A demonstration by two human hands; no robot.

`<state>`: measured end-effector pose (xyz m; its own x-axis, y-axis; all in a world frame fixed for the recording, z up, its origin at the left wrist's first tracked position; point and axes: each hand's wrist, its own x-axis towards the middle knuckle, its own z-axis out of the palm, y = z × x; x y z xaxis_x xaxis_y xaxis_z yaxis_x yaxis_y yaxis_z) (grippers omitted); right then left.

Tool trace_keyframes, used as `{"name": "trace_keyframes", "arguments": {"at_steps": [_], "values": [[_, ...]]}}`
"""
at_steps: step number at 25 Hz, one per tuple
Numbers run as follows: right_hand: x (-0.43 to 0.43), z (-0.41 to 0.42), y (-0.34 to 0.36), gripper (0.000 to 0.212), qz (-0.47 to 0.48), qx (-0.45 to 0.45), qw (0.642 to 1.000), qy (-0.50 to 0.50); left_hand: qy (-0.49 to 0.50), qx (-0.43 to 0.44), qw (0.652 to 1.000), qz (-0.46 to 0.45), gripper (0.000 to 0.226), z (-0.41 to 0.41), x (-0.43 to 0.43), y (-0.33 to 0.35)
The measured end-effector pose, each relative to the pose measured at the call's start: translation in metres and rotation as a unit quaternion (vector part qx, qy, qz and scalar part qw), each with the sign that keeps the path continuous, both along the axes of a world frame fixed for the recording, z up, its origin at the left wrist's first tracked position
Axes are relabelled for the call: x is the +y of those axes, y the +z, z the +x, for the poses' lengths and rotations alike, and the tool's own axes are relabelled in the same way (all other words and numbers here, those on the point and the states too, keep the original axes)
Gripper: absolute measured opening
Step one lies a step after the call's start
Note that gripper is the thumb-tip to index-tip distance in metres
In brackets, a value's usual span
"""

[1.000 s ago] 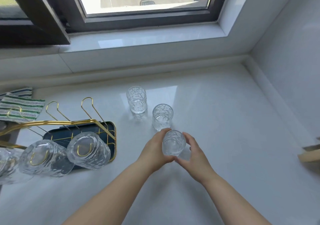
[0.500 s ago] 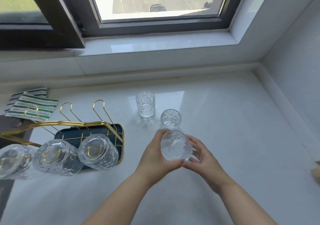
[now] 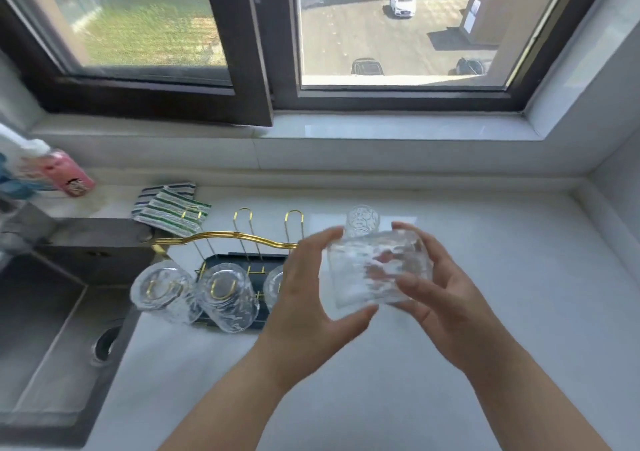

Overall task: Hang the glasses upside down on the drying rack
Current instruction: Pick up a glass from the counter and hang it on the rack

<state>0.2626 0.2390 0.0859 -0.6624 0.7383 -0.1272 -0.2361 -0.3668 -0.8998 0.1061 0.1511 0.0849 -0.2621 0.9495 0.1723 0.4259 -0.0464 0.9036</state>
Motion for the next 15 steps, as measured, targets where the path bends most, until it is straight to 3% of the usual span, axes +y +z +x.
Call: {"name": "trace_keyframes", "arguments": {"at_steps": [2, 4, 8, 15], "values": [[0.007, -0.022, 0.021, 0.077, 0.120, -0.085, 0.989, -0.024, 0.021, 0.160, 0.986, 0.049, 0.070, -0.020, 0.010, 0.008], [0.015, -0.047, 0.038, 0.072, 0.234, -0.147, 0.961, -0.032, 0.040, 0.230, 0.970, 0.067, 0.071, -0.040, 0.024, 0.017], [0.040, -0.098, 0.048, 0.081, 0.367, -0.254, 0.893, -0.055, 0.059, 0.249, 0.967, -0.011, 0.073, -0.079, 0.057, 0.032], [0.077, -0.146, -0.002, 0.086, 0.380, -0.373, 0.846, -0.010, 0.010, 0.241, 0.955, -0.172, 0.059, -0.127, 0.098, -0.010]]}}
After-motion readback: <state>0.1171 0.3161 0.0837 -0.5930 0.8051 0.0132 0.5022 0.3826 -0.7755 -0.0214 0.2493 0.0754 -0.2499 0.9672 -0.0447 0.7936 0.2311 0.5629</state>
